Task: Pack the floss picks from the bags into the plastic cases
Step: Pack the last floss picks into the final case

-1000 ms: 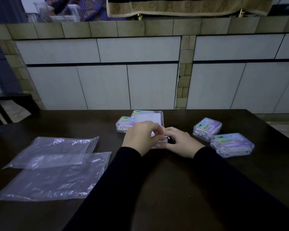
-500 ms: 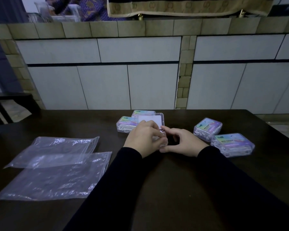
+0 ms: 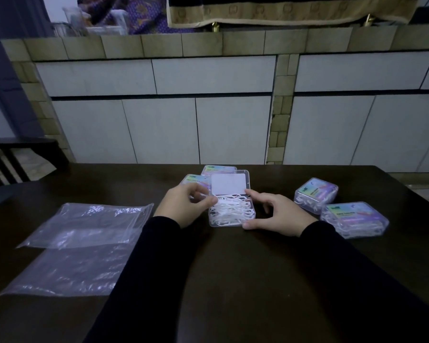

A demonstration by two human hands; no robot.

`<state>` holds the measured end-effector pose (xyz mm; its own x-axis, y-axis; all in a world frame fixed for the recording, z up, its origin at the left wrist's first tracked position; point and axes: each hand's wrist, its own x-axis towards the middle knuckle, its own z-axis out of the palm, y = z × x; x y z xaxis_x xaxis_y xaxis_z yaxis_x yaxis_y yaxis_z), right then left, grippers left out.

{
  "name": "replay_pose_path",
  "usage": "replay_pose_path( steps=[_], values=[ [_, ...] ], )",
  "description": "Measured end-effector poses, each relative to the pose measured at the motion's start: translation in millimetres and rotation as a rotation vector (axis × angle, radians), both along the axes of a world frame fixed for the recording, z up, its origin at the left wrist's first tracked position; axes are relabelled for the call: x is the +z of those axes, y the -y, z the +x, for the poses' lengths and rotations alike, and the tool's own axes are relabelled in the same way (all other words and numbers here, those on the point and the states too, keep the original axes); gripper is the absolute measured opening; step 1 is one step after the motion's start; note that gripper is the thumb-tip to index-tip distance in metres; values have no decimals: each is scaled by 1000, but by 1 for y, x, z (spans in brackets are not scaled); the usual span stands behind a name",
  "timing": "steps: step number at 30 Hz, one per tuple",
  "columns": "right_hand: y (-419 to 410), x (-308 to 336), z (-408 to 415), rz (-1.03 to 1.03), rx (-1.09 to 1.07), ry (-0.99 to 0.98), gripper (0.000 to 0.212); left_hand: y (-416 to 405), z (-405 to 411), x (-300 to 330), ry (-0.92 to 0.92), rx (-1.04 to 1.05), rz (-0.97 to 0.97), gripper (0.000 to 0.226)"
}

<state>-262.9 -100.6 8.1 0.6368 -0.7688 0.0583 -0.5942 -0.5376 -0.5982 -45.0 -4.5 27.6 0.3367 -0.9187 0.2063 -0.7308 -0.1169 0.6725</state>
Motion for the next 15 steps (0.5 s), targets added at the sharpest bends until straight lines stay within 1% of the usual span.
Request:
replay_pose_path(
  steps=[3, 6, 9, 12, 15],
  values=[
    [-1, 1, 0, 1, 4, -11, 92, 4, -4, -2, -6, -5, 23, 10],
    [-1, 2, 0, -9, 0, -27, 91, 5, -11, -1, -19, -8, 13, 15],
    [-2, 3, 1, -21, 0, -30, 90, 6, -14, -2, -35, -20, -5, 15],
    [-3, 3, 1, -16, -2, -33, 90, 6, -9, -1, -45, 39, -38, 16],
    [-2, 2, 0, -23, -2, -35, 91, 4, -3, 1, -82, 35, 4, 20]
  ],
)
